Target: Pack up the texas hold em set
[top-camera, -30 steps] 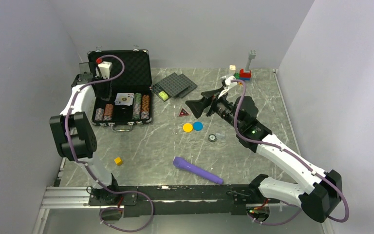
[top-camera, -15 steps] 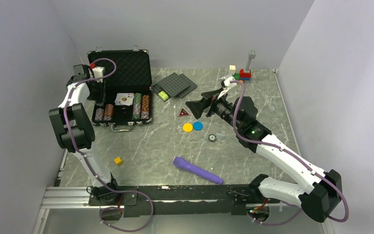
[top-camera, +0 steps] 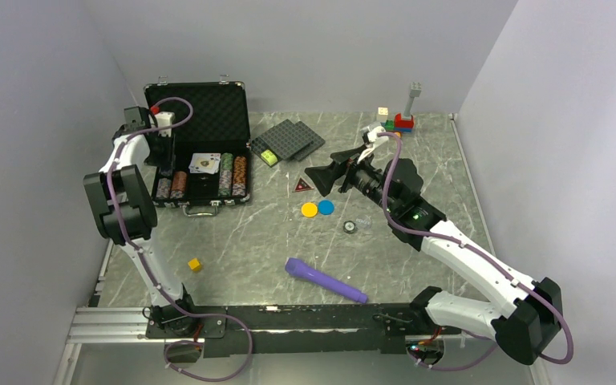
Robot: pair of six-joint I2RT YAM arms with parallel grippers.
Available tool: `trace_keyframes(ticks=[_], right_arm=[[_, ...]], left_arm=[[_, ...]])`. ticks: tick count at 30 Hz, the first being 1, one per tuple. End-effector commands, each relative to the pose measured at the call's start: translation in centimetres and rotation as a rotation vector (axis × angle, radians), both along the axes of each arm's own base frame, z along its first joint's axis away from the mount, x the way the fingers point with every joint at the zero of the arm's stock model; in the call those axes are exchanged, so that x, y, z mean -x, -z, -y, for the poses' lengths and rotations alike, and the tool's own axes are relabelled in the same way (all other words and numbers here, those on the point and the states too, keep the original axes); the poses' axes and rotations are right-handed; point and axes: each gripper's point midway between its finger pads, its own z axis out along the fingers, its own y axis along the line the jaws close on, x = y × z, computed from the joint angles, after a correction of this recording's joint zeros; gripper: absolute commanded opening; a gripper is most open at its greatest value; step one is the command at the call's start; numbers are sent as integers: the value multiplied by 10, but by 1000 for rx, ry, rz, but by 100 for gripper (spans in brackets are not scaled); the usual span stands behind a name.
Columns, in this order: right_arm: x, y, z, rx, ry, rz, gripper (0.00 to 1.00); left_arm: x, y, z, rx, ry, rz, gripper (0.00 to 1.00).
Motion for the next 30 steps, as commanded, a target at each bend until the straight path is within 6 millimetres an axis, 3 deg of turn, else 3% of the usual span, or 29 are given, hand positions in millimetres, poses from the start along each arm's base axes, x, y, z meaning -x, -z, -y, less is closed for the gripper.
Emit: trace_keyframes(ticks=[1, 10, 19, 23, 27, 30], right_arm=[[0, -16, -1, -23, -3, 53, 100], [-1, -13, -4, -16, -13, 45, 100], [-1, -12, -5, -15, -16, 44, 100], [-2, -11, -6, -15, -17, 42, 100], [-5, -7, -8, -8, -17, 33, 100], [-8, -5, -9, -5, -14, 29, 100]], left_arm=[[-25, -24, -8, -34, 1, 83, 0], [-22, -7, -16, -52, -43, 36, 0], [-22, -22, -28, -94, -113, 54, 49], [-25, -28, -28, -95, -119, 79, 61], [-30, -31, -29, -97, -122, 98, 64], [-37, -34, -27, -90, -106, 128, 56]])
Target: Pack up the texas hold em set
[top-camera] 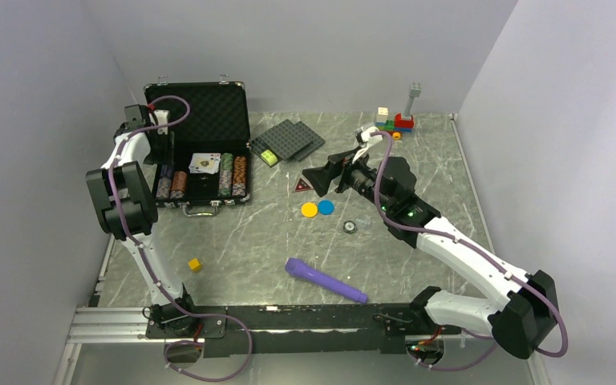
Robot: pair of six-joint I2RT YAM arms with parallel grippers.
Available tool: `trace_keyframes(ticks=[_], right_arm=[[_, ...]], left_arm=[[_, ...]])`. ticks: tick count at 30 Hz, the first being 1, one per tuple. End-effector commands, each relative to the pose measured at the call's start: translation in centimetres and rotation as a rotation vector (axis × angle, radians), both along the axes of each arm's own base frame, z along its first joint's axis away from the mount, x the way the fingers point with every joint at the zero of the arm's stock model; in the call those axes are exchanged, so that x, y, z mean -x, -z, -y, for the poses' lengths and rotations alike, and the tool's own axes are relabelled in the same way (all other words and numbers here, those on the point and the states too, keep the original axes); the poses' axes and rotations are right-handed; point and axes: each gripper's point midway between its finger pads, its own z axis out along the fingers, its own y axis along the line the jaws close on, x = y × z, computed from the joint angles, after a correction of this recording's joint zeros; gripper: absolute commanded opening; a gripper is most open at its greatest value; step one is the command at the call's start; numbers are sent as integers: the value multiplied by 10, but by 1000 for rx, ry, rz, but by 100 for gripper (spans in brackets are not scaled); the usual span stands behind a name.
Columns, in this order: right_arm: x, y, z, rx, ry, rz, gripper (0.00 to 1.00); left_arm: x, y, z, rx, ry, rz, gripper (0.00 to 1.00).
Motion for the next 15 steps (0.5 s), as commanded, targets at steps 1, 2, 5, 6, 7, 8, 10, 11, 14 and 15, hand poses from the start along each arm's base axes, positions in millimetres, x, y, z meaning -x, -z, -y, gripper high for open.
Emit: trace_keyframes(ticks=[1, 2, 5, 6, 7, 8, 10, 11, 14, 15], right_arm=[[-3, -18, -6, -27, -14, 53, 100], [-4, -17, -7, -25, -15, 50, 100], [-8, -13, -10, -15, -17, 39, 100], [-9, -12, -11, -11, -17, 37, 100], [-10, -10, -11, -7, -15, 33, 100], [-11, -9, -12, -4, -15, 32, 100], [-13, -7, -12, 1, -10, 27, 100], [-14, -6, -13, 3, -10, 25, 100], [-17, -3, -15, 12, -9, 19, 100], [-17, -2, -15, 14, -9, 17, 100]], left_arm=[[-26, -43, -3, -18, 8, 144, 53], [-28, -43, -1, -11, 18, 152, 52], [-36, -43, 0, -7, 32, 167, 49], [-38, -43, -1, -10, 34, 169, 49], [-40, -43, -2, -12, 38, 173, 48], [-42, -43, 0, -9, 48, 178, 47], [-47, -43, 1, -3, 62, 190, 46], [-48, -42, 1, 2, 63, 193, 46], [-53, -39, 3, 15, 75, 188, 45], [-54, -37, 3, 17, 72, 183, 45]])
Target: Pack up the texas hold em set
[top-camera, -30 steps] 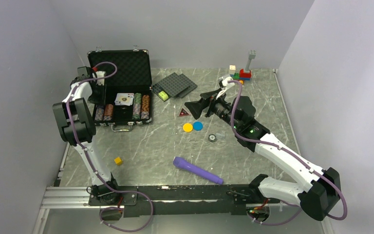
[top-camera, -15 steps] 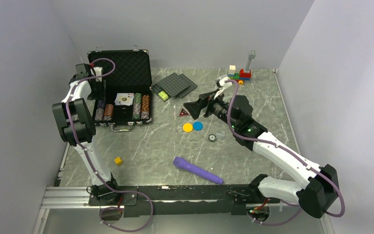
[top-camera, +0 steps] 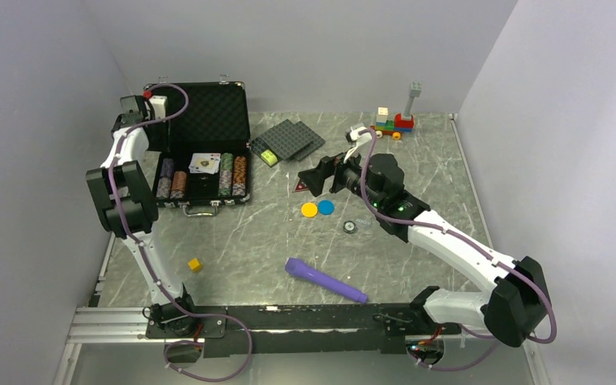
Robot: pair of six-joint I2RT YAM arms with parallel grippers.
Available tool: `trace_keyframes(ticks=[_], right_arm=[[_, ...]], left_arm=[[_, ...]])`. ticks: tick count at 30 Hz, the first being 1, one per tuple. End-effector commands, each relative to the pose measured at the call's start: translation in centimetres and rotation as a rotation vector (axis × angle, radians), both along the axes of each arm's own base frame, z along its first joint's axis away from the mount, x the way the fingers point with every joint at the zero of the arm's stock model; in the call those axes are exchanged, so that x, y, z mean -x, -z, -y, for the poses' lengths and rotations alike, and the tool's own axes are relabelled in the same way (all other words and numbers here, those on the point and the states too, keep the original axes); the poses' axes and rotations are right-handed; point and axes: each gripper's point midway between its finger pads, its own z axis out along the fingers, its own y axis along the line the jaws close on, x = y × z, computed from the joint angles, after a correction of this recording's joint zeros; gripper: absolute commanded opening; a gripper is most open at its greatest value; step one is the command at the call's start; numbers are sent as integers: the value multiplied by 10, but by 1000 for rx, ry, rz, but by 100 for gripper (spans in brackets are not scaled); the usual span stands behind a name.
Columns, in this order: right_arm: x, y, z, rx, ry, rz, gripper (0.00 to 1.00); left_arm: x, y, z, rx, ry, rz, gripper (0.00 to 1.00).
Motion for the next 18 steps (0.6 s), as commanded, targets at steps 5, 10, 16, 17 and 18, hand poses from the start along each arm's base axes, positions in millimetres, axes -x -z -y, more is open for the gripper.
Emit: trace_keyframes(ticks=[5, 10, 16, 17, 18], right_arm=[[-7, -29, -7, -26, -7, 74, 100], [-9, -27, -6, -17, 1, 72, 100], [-8, -28, -4, -19, 4, 72, 100], [-7, -29, -4, -20, 4, 74, 100], [-6, -30, -3, -20, 5, 76, 100]], left_arm=[[-18, 7, 3, 17, 32, 16, 42], [-17, 20, 5, 26, 37, -12, 39], [-8, 28, 7, 3, 39, -40, 33], [-4, 32, 7, -2, 37, -52, 32], [-1, 33, 6, -11, 36, -56, 30]])
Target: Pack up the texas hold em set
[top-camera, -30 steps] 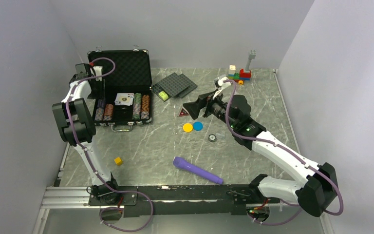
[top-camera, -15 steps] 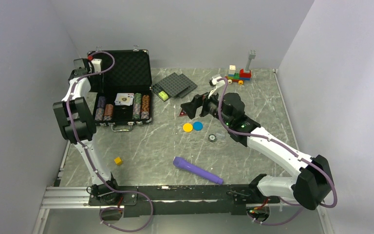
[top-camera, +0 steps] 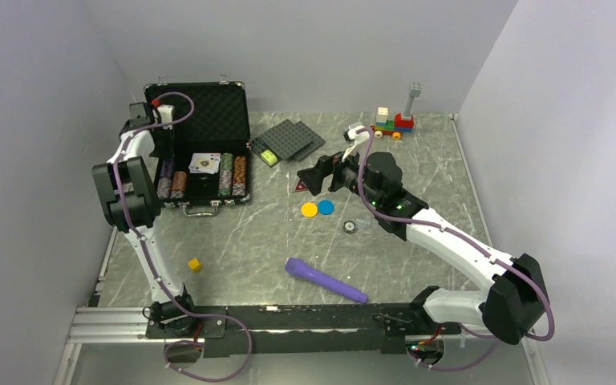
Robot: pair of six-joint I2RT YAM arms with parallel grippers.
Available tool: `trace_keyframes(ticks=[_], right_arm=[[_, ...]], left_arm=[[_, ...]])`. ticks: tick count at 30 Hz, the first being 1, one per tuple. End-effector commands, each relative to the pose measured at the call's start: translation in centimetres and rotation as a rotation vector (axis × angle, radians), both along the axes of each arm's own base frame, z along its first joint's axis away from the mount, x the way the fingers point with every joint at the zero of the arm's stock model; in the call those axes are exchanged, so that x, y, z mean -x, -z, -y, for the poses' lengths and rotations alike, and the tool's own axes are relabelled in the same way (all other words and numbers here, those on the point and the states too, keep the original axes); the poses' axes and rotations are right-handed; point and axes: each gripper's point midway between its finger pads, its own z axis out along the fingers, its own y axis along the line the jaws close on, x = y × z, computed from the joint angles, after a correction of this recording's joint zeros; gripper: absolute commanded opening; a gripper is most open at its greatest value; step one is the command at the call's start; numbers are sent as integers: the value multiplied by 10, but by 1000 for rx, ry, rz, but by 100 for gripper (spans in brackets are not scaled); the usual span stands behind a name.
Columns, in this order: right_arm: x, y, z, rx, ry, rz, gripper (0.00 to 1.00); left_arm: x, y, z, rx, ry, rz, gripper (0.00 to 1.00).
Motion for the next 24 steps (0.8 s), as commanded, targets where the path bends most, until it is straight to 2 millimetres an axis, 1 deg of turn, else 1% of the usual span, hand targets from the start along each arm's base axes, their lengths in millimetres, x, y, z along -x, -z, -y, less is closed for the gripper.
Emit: trace_keyframes(ticks=[1, 4, 13, 17, 20, 22, 24], right_arm=[[-1, -32, 1, -36, 7, 73, 100], [2, -35, 5, -38, 14, 79, 100], [9, -41, 14, -47, 31, 92, 100], [11, -43, 16, -50, 35, 96, 100], [12, -44, 18, -48, 38, 97, 100], [11, -43, 20, -35, 49, 96, 100], [9, -42, 24, -21, 69, 95, 100]], left_arm=[[7, -5, -2, -44, 8, 4, 29], [17, 2, -4, -67, 0, -17, 20], [44, 11, -10, -116, -30, -62, 20], [47, 10, -7, -106, -34, -63, 20], [44, 2, -9, -106, -45, -53, 21], [40, -11, -12, -118, -58, -37, 24], [34, -26, -15, -126, -72, -14, 33]])
